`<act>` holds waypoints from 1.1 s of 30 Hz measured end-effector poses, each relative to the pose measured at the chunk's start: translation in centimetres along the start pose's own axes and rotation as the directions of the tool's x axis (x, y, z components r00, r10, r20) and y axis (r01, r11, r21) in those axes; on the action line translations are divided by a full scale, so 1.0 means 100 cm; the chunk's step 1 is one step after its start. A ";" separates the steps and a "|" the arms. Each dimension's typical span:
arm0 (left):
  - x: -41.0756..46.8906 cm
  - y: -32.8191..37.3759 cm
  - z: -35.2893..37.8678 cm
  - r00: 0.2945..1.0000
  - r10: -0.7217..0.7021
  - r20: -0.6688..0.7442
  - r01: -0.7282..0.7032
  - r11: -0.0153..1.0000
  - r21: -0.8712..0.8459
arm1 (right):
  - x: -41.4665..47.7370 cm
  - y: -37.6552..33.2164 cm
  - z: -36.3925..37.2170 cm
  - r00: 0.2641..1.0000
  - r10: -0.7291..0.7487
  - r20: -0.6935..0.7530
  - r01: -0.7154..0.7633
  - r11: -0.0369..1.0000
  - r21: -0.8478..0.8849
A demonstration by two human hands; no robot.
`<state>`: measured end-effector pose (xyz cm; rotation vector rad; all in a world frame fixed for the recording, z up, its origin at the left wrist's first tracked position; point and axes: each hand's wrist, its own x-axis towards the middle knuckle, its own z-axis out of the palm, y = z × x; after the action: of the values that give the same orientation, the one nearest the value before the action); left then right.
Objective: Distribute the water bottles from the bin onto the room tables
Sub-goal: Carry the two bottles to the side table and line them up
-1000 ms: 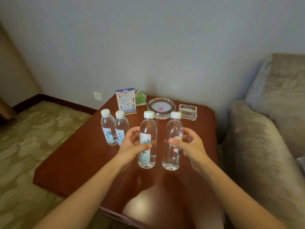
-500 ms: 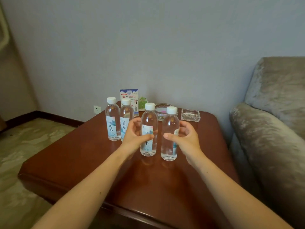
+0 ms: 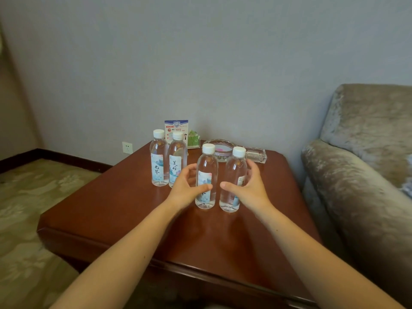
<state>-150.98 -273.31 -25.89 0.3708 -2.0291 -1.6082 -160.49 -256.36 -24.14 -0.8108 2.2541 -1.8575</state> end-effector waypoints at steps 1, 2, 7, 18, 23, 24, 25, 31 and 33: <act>-0.002 0.003 -0.002 1.000 -0.007 0.003 0.006 0.999 0.045 | -0.002 -0.009 -0.001 1.000 -0.023 -0.015 0.022 0.999 -0.045; -0.004 0.006 -0.004 1.000 -0.015 0.011 0.014 0.996 0.084 | -0.004 -0.020 -0.003 0.998 -0.063 -0.026 0.061 0.994 -0.088; -0.008 0.029 -0.008 0.998 -0.054 0.019 0.048 0.973 0.225 | 0.000 -0.083 -0.006 0.948 -0.311 0.058 0.312 0.890 -0.333; -0.017 0.031 -0.013 0.941 -0.313 0.131 0.276 0.931 0.240 | 0.045 -0.132 0.020 0.924 0.025 0.382 0.320 0.500 -0.805; -0.022 0.024 -0.015 0.921 -0.364 0.139 0.342 0.926 0.161 | 0.048 -0.139 0.025 0.911 0.053 0.409 0.340 0.464 -0.818; -0.023 0.022 -0.015 0.920 -0.366 0.141 0.346 0.926 0.148 | 0.047 -0.139 0.025 0.911 0.058 0.409 0.336 0.470 -0.816; -0.024 0.019 -0.015 0.920 -0.365 0.143 0.349 0.928 0.129 | 0.047 -0.139 0.026 0.911 0.052 0.410 0.338 0.477 -0.811; -0.025 0.008 -0.013 0.925 -0.360 0.122 0.360 0.933 0.024 | 0.053 -0.132 0.028 0.914 0.002 0.407 0.359 0.468 -0.808; -0.024 0.005 -0.010 0.932 -0.345 0.109 0.345 0.938 0.014 | 0.057 -0.129 0.029 0.916 -0.016 0.401 0.361 0.466 -0.808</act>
<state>-148.44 -272.75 -25.77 0.6837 -2.1297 -1.8768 -159.93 -262.97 -11.37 -1.4097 2.8574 -0.3183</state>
